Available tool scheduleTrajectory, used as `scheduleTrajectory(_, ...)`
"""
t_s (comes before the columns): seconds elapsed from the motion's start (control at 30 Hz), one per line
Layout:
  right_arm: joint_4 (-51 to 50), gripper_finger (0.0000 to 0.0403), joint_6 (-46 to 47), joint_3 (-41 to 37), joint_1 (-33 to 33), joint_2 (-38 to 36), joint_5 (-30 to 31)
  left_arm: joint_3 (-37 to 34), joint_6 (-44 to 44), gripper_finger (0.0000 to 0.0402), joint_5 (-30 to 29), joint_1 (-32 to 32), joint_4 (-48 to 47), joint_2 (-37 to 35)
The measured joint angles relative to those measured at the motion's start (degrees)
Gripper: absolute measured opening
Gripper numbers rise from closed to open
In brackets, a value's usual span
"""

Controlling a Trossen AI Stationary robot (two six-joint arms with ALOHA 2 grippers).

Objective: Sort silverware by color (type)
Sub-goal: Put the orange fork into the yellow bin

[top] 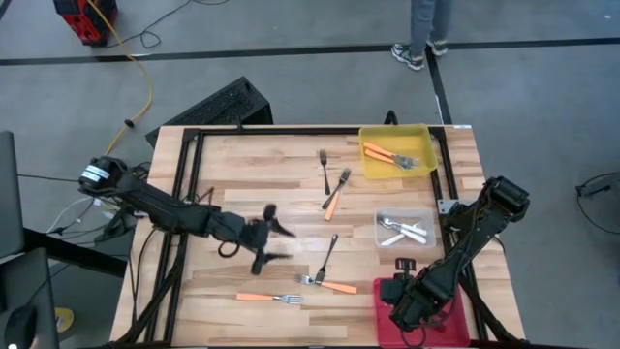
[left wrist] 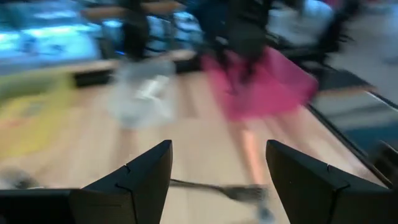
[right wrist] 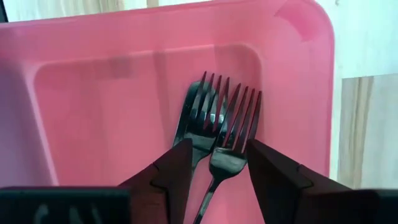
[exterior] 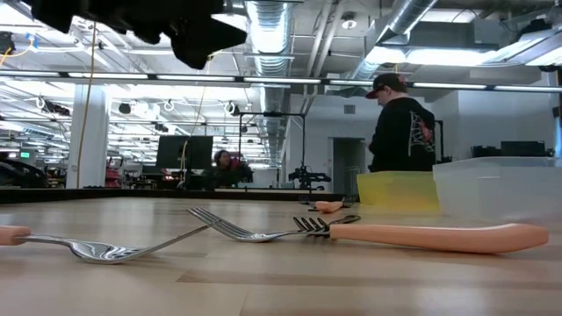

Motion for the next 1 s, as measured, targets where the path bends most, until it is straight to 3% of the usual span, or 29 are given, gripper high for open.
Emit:
scheduleTrajectory(0.17, 0.67, 0.0178, 0.18, 0.01, 0.04, -0.02, -0.02, 1.75, -5.23, 0.0245, 11.21, -3.82, -0.73, 6.4)
scheduleTrajectory(0.23, 1.44, 0.0178, 0.19, 0.02, 0.04, -0.02, -0.04, 2.24, -8.87, 0.0245, 11.46, -5.93, -1.85, 8.33)
scheduleTrajectory(0.53, 1.7, 0.0178, 3.07, 0.07, 0.04, -0.02, -0.04, 3.21, -23.89, 0.0245, -1.62, -17.44, -12.15, 11.94)
scheduleTrajectory(0.73, 1.81, 0.0178, 3.19, 0.07, 0.04, -0.02, 0.01, 6.95, -30.65, 0.0245, -12.57, -23.96, -24.21, 11.97)
scheduleTrajectory(1.0, 2.22, 0.0178, 4.2, 0.07, 0.04, -0.02, 1.09, 10.45, -35.13, 0.0245, -15.0, -26.53, -28.8, 18.84)
